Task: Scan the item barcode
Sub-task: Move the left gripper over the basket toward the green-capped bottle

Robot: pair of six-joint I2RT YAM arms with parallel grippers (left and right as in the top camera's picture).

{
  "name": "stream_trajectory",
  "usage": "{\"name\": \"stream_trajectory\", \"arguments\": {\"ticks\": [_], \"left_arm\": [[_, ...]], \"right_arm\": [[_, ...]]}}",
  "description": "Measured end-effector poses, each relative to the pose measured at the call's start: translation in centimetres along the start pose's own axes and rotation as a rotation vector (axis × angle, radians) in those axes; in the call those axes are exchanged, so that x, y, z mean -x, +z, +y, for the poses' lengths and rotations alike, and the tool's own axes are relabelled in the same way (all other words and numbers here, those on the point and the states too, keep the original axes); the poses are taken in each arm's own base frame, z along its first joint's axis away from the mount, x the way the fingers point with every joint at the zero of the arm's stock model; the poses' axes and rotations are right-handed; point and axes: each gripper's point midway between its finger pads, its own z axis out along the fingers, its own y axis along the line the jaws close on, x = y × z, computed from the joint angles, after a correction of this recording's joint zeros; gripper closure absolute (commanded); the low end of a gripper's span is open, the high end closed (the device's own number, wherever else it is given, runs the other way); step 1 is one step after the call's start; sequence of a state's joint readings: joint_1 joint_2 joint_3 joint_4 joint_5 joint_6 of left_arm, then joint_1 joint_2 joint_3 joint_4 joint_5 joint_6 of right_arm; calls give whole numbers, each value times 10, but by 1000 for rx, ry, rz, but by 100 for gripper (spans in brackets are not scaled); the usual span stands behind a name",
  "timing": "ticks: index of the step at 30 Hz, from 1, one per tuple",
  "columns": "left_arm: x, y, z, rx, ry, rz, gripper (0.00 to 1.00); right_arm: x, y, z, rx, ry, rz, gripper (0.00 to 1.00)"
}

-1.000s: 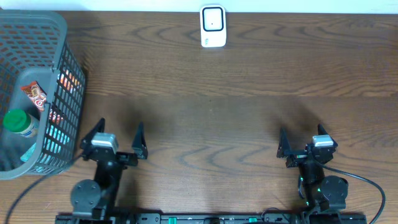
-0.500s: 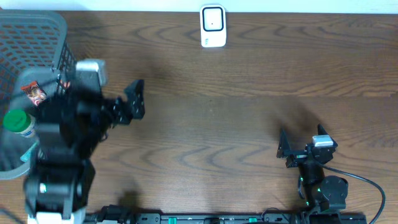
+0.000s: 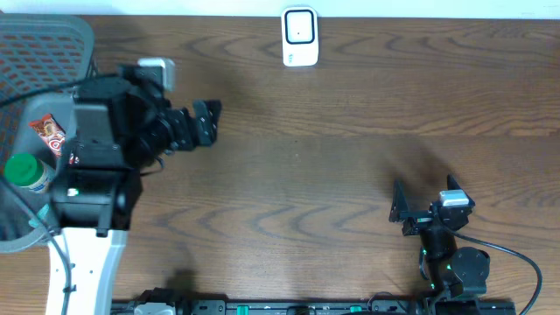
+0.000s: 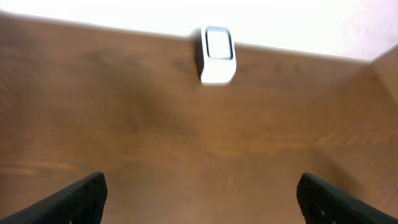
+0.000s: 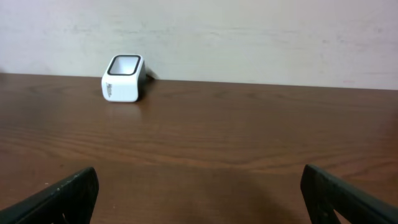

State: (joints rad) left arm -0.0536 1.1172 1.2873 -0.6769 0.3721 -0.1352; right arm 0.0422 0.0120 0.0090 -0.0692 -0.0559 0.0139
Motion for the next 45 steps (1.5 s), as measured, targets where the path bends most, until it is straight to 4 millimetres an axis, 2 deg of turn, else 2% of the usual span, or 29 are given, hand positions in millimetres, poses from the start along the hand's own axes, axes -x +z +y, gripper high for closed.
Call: {"name": "stream_trajectory", "arguments": {"ticks": [4, 6, 9, 10, 14, 18, 19, 21, 25, 28, 31, 39, 45], "left_arm": [[47, -37, 4, 38, -6, -115, 2], [66, -59, 15, 94, -39, -169, 2], [91, -94, 51, 239, -123, -260, 2], [97, -105, 68, 299, -167, -286, 2], [105, -130, 128, 472, -300, -336, 2], [83, -140, 197, 628, -480, -300, 2], [77, -141, 209, 653, -515, -286, 2], [56, -144, 239, 726, -614, -231, 2], [10, -146, 281, 864, -756, -93, 2], [-16, -147, 302, 967, -802, 5, 2], [-33, -145, 321, 1051, -816, 75, 2], [-56, -134, 355, 1146, -831, 175, 2], [-68, -118, 376, 1157, -840, 214, 2]], "right_arm": [[0, 0, 0, 0, 0, 0, 1], [0, 0, 0, 0, 0, 0, 1], [0, 0, 0, 0, 0, 0, 1], [0, 0, 0, 0, 0, 0, 1], [0, 0, 0, 0, 0, 0, 1], [0, 0, 0, 0, 0, 0, 1], [0, 0, 0, 0, 0, 0, 1], [0, 0, 0, 0, 0, 0, 1], [0, 0, 0, 0, 0, 0, 1], [0, 0, 0, 0, 0, 0, 1], [0, 0, 0, 0, 0, 0, 1], [0, 0, 0, 0, 0, 0, 1], [0, 0, 0, 0, 0, 0, 1]]}}
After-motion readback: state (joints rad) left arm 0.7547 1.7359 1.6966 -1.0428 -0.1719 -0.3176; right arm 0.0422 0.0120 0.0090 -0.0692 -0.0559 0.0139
